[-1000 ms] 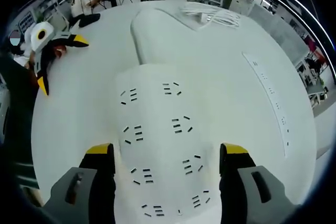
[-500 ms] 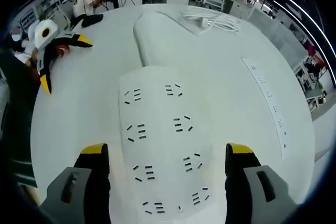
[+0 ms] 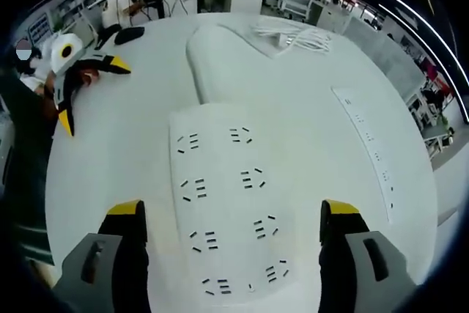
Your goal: Straighten the power strip on the desk, plug the charger into it
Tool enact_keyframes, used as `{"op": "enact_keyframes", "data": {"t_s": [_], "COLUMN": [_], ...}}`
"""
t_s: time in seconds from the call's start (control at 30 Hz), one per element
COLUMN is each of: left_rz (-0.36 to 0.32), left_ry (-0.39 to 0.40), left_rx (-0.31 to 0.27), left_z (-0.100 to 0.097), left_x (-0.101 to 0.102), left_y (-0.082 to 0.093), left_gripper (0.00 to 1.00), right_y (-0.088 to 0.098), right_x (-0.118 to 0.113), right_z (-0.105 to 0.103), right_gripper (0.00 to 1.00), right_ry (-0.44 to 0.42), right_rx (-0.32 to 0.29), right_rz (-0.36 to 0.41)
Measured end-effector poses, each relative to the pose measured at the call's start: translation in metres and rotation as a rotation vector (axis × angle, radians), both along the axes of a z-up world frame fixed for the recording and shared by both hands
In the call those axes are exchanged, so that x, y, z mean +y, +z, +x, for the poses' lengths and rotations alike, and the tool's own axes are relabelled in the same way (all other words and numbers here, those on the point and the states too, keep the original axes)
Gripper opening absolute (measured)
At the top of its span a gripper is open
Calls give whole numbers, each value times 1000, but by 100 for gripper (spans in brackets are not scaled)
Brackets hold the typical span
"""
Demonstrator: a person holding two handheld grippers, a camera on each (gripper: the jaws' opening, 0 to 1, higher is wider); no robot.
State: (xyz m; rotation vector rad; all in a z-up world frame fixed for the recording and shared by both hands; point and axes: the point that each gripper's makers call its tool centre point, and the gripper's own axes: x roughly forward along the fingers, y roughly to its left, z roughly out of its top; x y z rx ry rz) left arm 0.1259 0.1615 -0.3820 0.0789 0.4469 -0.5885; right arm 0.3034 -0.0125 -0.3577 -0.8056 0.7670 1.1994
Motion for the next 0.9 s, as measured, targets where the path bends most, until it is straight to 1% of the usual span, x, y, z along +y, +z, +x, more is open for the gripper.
{"op": "enact_keyframes", "data": {"t_s": [0.33, 0.43, 0.57, 0.9], "left_rz": [0, -1, 2, 4], "left_ry": [6, 8, 7, 8], "left_rx": [0, 1, 1, 2], "left_z": [1, 1, 1, 0], "left_x": [0, 1, 1, 0], "left_y": [-1, -1, -1, -2], "left_gripper": [99, 99, 99, 99], "right_y": [7, 11, 12, 15], "right_x": [-4, -4, -8, -14], "right_z": [0, 0, 1, -2], "right_gripper": [100, 100, 100, 100], "right_ry": [3, -23, -29, -57], "right_rx": [-14, 0, -16, -19], "right_rz": [8, 43, 40, 51]}}
